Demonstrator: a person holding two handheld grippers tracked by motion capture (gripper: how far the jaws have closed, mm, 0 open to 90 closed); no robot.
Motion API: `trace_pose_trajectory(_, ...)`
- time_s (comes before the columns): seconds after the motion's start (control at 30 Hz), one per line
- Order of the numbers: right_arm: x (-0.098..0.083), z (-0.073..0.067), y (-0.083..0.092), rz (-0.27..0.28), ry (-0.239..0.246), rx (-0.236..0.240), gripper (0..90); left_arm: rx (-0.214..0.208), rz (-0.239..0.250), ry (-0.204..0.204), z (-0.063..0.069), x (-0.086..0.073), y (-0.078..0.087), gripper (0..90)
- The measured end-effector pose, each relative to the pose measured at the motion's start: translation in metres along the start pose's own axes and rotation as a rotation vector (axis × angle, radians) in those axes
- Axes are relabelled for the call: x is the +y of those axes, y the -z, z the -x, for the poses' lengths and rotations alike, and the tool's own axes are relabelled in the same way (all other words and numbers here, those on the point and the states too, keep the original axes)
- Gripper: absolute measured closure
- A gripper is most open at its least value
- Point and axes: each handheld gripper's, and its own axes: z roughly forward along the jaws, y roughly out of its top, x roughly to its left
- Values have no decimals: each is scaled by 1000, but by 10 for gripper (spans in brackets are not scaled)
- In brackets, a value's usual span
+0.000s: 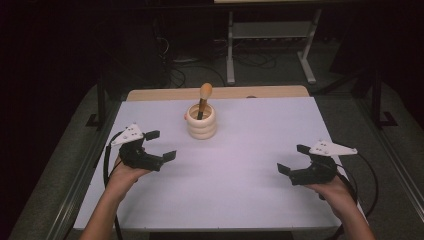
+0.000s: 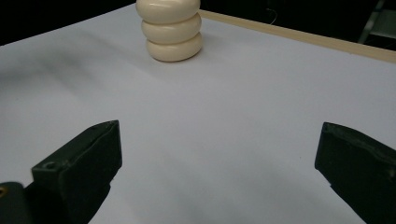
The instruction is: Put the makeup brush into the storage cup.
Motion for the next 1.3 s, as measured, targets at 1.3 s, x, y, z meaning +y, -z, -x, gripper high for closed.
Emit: trace_pose_trajectory(1.3,-9,-1,-4,-33,30,40,0,-7,-22,24,8,-46,28,0)
